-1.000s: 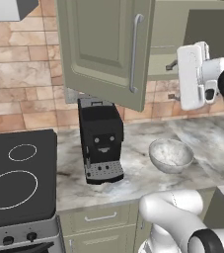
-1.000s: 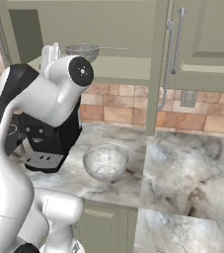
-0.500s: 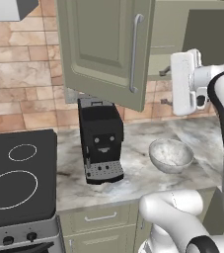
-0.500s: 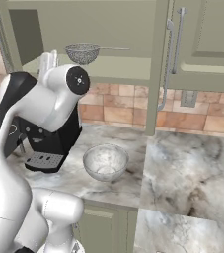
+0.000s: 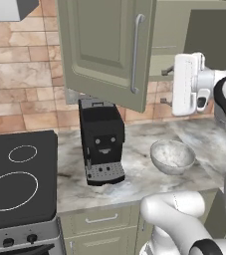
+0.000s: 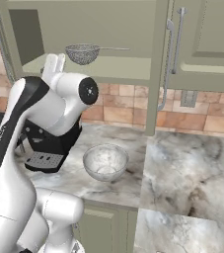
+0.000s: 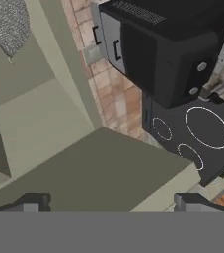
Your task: Open the cabinet and setup a tea strainer by placing it in the bowl upright.
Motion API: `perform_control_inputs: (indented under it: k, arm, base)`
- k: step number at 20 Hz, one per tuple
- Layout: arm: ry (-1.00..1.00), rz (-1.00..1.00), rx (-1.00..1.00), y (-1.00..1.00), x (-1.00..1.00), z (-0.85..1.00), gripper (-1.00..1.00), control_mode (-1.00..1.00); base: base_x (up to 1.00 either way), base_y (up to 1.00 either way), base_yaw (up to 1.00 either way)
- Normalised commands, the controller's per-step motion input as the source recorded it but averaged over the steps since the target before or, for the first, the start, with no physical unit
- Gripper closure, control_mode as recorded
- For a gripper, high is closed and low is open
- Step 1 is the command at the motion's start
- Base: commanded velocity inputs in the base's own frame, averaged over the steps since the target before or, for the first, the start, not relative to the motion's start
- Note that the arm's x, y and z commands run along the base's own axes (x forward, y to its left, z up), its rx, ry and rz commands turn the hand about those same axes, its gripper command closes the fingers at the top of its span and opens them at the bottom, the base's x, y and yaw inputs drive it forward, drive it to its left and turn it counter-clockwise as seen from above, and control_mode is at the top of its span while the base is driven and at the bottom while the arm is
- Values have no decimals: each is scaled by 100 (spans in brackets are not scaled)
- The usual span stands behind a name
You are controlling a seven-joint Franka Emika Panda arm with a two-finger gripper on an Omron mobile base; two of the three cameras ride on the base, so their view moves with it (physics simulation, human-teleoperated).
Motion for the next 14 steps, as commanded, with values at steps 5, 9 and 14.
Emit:
perform_control_inputs:
  k: [5,9,14]
  arm:
    - [0,6,13,11,0,0,-100,-100]
    - [0,8,5,28,0,0,-100,-100]
    - [0,6,1,22,0,0,-100,-100]
  base:
    - [0,0,0]
    - [0,0,0]
    - [0,0,0]
